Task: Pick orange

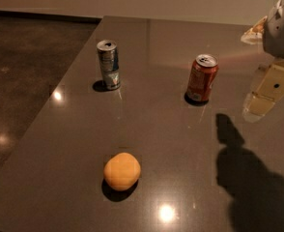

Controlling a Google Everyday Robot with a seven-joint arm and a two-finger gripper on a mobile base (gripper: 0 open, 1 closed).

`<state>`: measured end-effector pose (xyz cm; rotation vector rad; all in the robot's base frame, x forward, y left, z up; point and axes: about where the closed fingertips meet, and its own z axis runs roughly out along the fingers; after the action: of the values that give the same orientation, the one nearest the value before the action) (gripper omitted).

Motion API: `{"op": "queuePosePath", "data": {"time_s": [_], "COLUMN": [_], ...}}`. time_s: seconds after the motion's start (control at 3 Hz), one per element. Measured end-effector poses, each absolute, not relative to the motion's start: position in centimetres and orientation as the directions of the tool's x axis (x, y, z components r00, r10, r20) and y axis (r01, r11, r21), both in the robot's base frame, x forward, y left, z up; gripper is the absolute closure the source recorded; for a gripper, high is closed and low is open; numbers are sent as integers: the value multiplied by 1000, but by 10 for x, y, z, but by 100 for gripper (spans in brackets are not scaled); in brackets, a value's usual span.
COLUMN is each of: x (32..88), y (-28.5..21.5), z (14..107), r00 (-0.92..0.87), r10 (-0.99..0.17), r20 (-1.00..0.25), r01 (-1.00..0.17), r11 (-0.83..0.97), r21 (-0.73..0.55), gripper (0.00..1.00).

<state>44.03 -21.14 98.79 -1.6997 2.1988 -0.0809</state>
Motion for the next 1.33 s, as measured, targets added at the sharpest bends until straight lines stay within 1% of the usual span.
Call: {"op": "queuePosePath", "data": {"time_s": [0.33, 0.67, 1.0, 1.33], "x": [427, 400, 375, 357], "y": [-187, -144, -106, -72], "z": [982, 976, 960, 932], "r00": [-150, -52, 29, 87], "r10": [-942, -922, -907, -901], "r20": [-301, -384, -419, -425], "r01": [-953, -978, -987, -988], "r11": [219, 125, 41, -24], "r21": [-210, -168, -156, -152], "gripper": [0, 0, 0, 0]}}
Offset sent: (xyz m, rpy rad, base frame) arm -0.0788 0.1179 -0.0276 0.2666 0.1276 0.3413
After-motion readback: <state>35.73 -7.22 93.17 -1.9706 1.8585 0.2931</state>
